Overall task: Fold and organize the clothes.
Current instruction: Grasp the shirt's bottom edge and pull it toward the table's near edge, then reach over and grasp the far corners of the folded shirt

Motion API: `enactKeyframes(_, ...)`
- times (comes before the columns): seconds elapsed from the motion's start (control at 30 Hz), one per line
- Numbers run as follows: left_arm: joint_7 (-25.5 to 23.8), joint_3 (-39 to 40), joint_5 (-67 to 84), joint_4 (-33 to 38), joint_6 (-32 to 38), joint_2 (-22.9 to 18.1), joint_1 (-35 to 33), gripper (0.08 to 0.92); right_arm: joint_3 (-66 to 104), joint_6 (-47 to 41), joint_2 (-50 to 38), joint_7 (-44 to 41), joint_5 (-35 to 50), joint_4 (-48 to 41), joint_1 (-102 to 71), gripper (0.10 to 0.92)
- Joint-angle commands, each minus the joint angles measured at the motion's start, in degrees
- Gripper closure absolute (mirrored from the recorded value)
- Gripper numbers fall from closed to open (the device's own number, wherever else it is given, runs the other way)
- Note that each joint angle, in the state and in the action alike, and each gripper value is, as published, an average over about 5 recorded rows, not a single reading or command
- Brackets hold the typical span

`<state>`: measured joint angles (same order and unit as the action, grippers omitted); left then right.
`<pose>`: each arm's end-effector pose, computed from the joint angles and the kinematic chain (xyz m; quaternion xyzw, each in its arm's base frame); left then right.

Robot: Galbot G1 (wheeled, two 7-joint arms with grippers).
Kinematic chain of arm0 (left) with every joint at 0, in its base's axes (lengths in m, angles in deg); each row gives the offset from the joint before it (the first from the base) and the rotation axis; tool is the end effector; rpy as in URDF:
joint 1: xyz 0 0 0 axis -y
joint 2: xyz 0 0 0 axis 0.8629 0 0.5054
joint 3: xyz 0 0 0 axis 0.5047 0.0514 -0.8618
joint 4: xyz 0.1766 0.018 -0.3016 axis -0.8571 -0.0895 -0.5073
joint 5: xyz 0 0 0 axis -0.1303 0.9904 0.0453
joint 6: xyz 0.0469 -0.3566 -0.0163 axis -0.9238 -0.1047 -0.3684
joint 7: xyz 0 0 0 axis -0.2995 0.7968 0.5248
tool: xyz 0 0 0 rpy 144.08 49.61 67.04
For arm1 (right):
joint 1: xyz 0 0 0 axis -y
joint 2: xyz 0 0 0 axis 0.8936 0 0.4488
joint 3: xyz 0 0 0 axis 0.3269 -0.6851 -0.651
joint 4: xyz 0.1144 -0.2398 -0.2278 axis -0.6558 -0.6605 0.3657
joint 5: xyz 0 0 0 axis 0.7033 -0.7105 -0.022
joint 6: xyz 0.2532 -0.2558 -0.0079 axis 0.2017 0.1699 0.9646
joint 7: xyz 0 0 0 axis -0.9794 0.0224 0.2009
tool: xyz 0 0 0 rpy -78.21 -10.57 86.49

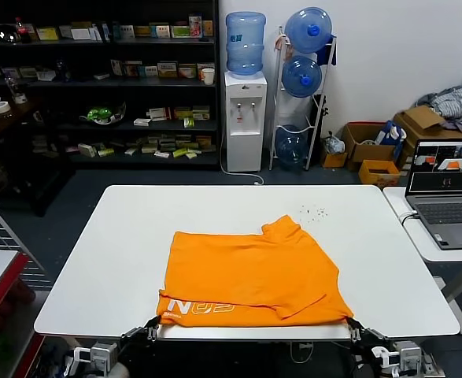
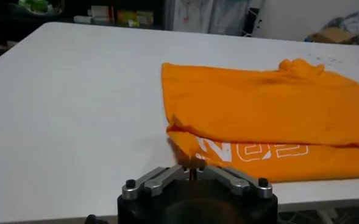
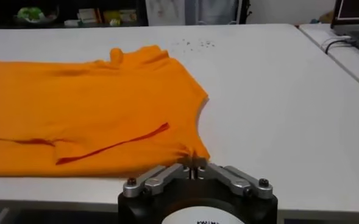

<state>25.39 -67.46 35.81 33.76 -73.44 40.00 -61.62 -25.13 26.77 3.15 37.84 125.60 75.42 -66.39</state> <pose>0.1567 0.0455 -0.3113 -0.0761 -0.9482 0.0299 0.3071 0.1558 -0.1143 -0.3078 0.0164 -0.9497 0.0015 0.3127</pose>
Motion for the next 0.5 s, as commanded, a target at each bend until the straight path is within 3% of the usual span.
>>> enactKeyframes(0.03, 0.74, -2.65, 1.52, 3.49, -2.19, 3.57, -1.34, 0.776, 2.75, 0.78, -2.13, 1.52, 0.63, 2.57, 0.02, 0.697)
enactKeyframes(0.17, 0.1, -5.08, 4.5, 3.05, -2.43, 6.35, 2.46, 0.663, 2.99, 0.56, -5.81, 1.62, 3.79, 3.52, 5.11, 0.585)
enactKeyframes(0.27, -0.85, -4.63, 6.94, -0.45, -1.6, 6.3, 10.55, 0.577, -0.14, -0.01, -7.56, 1.66, 7.1, 1.44, 14.49, 0.498)
enactKeyframes(0.5, -4.52, 1.69, 8.22, -15.61, -0.54, -1.11, 31.44, 0.377, -15.35, -2.59, -2.88, 2.62, 11.74, -14.86, 43.06, 0.291)
